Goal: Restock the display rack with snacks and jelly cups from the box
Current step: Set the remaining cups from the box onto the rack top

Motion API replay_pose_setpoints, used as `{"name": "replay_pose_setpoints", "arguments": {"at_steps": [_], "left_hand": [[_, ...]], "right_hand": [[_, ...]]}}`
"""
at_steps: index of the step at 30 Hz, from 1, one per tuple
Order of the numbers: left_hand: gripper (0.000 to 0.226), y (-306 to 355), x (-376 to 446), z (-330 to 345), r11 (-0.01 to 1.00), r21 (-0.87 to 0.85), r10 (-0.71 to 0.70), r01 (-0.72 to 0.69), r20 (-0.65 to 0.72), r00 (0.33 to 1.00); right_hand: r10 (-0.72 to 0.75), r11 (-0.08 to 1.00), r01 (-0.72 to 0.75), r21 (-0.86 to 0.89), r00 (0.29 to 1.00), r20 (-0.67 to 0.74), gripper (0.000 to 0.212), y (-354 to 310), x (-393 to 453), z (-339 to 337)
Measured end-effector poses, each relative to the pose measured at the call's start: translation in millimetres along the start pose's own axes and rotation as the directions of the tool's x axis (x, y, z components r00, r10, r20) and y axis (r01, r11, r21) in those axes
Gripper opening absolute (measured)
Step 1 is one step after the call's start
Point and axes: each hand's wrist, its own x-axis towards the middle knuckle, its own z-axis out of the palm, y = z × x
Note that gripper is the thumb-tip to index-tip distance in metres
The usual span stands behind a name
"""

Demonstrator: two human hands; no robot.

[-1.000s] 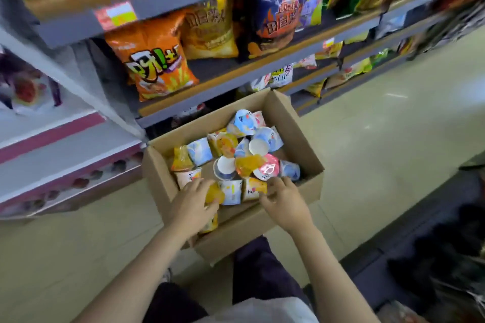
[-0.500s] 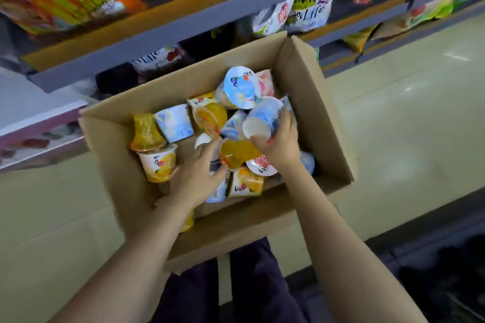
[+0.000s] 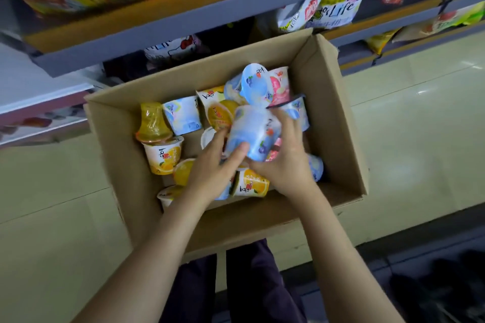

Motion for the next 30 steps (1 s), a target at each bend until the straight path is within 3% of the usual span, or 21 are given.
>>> {"name": "replay_pose_setpoints", "arguments": {"at_steps": [5, 8, 10, 12, 14, 25, 30], "left_hand": [[0.101, -15.5, 13.2, -19.6, 0.975, -0.203, -0.111, 0.089, -0.101, 0.989], [0.097, -33.9, 20.0, -32.8, 0.938, -0.306, -0.212, 0.166, -0.126, 0.969], [0.093, -47.7, 20.1, -37.4, 0.925, -0.341, -0.234, 0.167, -0.165, 0.958], [0.089, -59.3, 17.4, -39.8, 0.915, -0.37, -0.252, 0.16, -0.216, 0.943], [0.085, -68.2, 15.5, -40.5, 0.899, -0.408, -0.272, 0.158, -0.24, 0.932], [0.082, -89.1, 8.4, -49.1, 0.887, -0.442, -0.281, 0.137, -0.277, 0.919], [0.073, -76.0, -17.4, -69.0, 0.857, -0.5, -0.301, 0.126, -0.287, 0.909]], "right_hand": [[-0.014, 0.998, -0.001, 0.056, 0.965, 0.262, 0.094, -16.3, 10.5, 34.6], [-0.016, 0.995, -0.03, 0.097, 0.899, 0.437, 0.098, -10.4, 26.8, 40.2], [0.085, 0.991, -0.119, 0.067, 0.919, 0.385, 0.087, -0.6, 38.1, 40.3], [0.246, 0.966, -0.256, 0.031, 0.952, 0.183, 0.069, 11.0, 50.2, 41.4], [0.348, 0.936, -0.35, 0.023, 0.935, 0.06, 0.055, 19.3, 60.9, 49.6], [0.417, 0.908, -0.418, -0.02, 0.909, -0.017, 0.052, 18.0, 72.6, 92.3], [0.446, 0.884, -0.439, 0.16, 0.895, -0.005, 0.041, -14.6, 45.0, 76.1]]}}
